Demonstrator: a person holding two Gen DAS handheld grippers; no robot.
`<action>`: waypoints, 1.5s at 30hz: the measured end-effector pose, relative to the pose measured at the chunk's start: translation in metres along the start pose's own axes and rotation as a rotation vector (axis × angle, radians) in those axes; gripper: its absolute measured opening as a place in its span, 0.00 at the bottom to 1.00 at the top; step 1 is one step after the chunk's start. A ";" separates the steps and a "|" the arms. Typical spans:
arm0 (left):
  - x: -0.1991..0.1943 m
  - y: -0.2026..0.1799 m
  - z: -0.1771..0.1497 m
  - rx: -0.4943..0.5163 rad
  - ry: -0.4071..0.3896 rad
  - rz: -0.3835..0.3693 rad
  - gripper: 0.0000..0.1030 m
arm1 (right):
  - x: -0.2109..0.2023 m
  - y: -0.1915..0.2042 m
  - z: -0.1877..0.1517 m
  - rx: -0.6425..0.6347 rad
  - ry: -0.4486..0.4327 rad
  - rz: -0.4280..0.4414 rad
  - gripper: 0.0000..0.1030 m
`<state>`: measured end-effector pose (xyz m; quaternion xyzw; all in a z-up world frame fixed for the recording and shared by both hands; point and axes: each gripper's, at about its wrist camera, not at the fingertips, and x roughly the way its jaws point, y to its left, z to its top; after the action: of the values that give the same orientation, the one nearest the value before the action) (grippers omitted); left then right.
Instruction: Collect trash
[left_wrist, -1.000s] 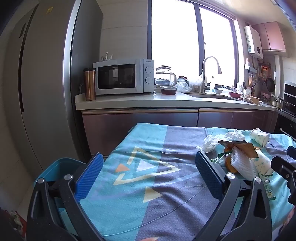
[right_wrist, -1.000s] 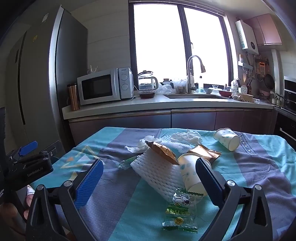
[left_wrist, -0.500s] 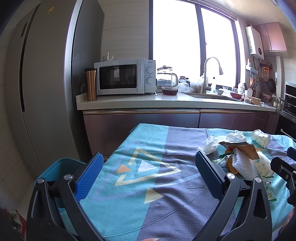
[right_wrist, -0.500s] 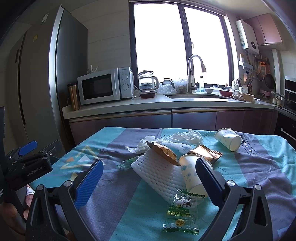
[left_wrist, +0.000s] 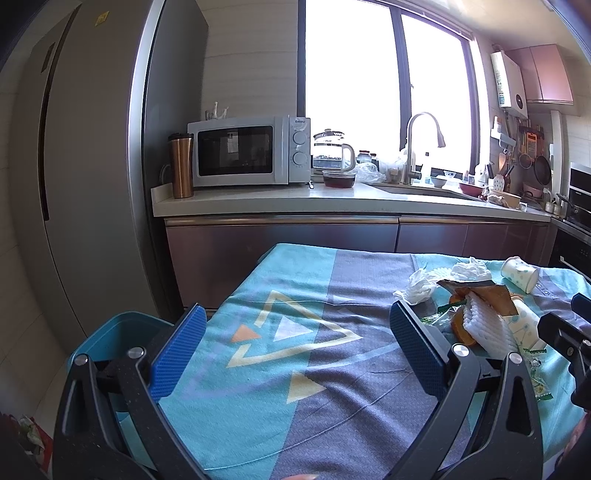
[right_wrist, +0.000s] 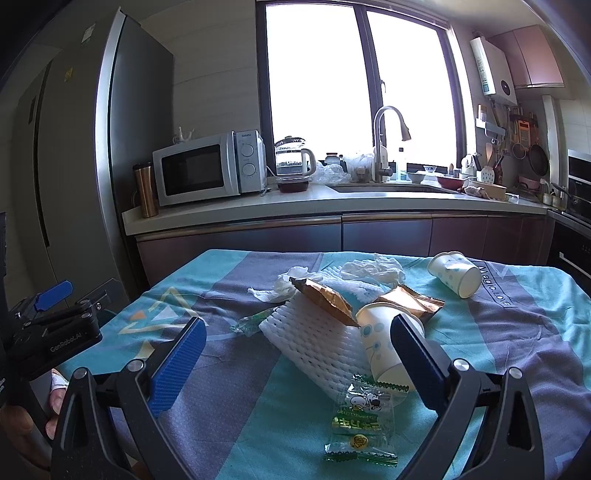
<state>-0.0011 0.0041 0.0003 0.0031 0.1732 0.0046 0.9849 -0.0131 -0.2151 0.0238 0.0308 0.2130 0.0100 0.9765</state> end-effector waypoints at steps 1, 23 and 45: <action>0.000 0.000 0.000 -0.001 0.001 -0.001 0.95 | 0.000 0.000 0.000 -0.001 0.002 -0.001 0.94; 0.005 0.003 -0.003 -0.009 0.020 -0.013 0.95 | 0.003 -0.001 -0.004 -0.007 0.011 -0.013 0.94; 0.007 -0.004 -0.004 0.004 0.039 -0.013 0.95 | 0.006 -0.001 -0.006 -0.008 0.016 -0.009 0.94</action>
<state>0.0041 0.0007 -0.0062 0.0039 0.1924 -0.0023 0.9813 -0.0104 -0.2151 0.0163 0.0259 0.2207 0.0065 0.9750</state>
